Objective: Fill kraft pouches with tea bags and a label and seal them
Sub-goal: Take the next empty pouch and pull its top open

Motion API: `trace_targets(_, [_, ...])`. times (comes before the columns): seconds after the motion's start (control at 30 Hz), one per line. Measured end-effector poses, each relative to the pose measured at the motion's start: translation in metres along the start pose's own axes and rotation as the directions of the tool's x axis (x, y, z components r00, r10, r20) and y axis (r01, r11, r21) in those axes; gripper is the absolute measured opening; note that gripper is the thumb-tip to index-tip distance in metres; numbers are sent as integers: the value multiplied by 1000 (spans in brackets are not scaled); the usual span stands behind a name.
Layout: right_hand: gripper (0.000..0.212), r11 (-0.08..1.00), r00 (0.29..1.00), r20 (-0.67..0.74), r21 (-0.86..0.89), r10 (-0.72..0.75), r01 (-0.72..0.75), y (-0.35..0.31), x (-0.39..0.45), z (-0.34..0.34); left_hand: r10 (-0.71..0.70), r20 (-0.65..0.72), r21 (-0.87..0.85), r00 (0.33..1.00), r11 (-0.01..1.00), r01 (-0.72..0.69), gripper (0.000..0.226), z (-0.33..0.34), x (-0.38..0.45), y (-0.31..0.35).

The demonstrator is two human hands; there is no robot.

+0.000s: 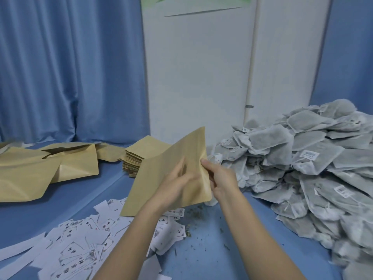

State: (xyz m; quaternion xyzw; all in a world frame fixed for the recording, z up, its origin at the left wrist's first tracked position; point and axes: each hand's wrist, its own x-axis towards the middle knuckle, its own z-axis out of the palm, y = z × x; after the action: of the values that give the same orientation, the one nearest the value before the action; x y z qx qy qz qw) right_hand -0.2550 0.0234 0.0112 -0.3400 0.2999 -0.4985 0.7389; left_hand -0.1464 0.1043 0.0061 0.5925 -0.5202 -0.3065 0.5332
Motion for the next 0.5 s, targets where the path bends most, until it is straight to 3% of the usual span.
trace_targets(0.07, [10,998,999,-9,-54,-36,36,4,-2,0,-42,-195,-93,980,995,24,72,13,11,9])
trace_targets(0.13, [10,971,993,-4,-207,-122,118,9,-4,-1,-75,-337,-36,939,997,67,64,25,21,15])
trace_targets(0.27, [12,866,960,83,-417,-267,277,13,-12,-4,-53,-499,7,865,998,65,39,40,30,16])
trace_targets(0.43, [5,870,964,95,-416,-248,265,7,-14,-11,-105,-458,-268,883,963,-24,19,44,31,8])
trace_targets(0.5, [6,915,974,111,-337,-195,222,8,-15,-11,-97,-459,-276,883,961,-38,22,46,31,5])
